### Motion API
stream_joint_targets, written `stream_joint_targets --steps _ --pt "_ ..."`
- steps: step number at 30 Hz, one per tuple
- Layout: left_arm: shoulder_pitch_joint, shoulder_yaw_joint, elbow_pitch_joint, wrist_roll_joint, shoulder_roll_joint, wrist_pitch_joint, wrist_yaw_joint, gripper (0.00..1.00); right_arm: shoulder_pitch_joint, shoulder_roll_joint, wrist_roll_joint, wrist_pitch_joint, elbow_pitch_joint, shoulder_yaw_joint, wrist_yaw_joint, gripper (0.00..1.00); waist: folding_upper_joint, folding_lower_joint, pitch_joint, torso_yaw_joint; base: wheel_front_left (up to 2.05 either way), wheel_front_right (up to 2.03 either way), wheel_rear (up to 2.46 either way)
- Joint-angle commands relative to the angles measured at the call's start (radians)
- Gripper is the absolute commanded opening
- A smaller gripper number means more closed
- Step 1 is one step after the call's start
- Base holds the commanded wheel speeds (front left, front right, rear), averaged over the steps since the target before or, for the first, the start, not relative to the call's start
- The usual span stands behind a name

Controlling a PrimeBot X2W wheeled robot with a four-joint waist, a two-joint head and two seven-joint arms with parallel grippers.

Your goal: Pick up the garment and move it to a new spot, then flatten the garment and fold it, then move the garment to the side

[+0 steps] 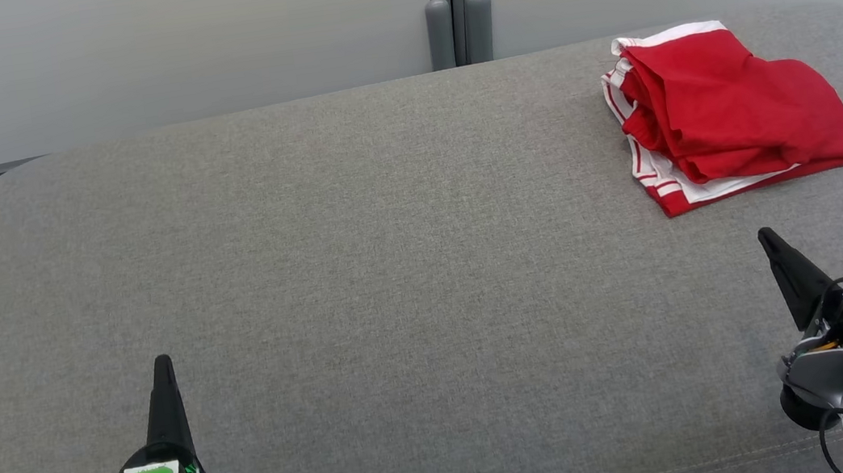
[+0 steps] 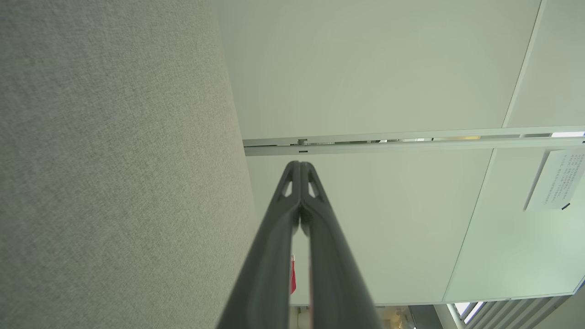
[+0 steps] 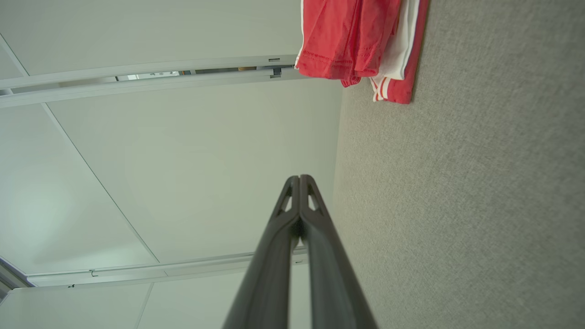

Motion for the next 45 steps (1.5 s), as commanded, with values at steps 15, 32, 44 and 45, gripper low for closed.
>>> stream_joint_targets --steps 15,32,44,45 --pt "-0.011 -0.001 -0.001 -0.003 0.001 0.001 -0.004 0.0 -0.009 -0.002 0.003 0.005 0.001 -0.001 0.0 0.0 0.0 0.0 0.0 0.0 0.0 0.0 0.0" --pt "-0.011 -0.001 -0.001 -0.003 0.001 0.001 -0.004 0.0 -0.009 -0.002 0.003 0.004 0.001 -0.001 0.0 0.0 0.0 0.0 0.0 0.0 0.0 0.0 0.0" --pt "-0.011 -0.001 -0.001 -0.003 0.001 0.001 -0.004 0.0 -0.009 -0.002 0.003 0.004 0.001 -0.001 0.0 0.0 0.0 0.0 0.0 0.0 0.0 0.0 0.0" --pt "-0.011 -0.001 -0.001 -0.003 0.001 0.001 -0.004 0.0 -0.009 -0.002 0.003 0.004 0.001 -0.001 0.0 0.0 0.0 0.0 0.0 0.0 0.0 0.0 0.0"
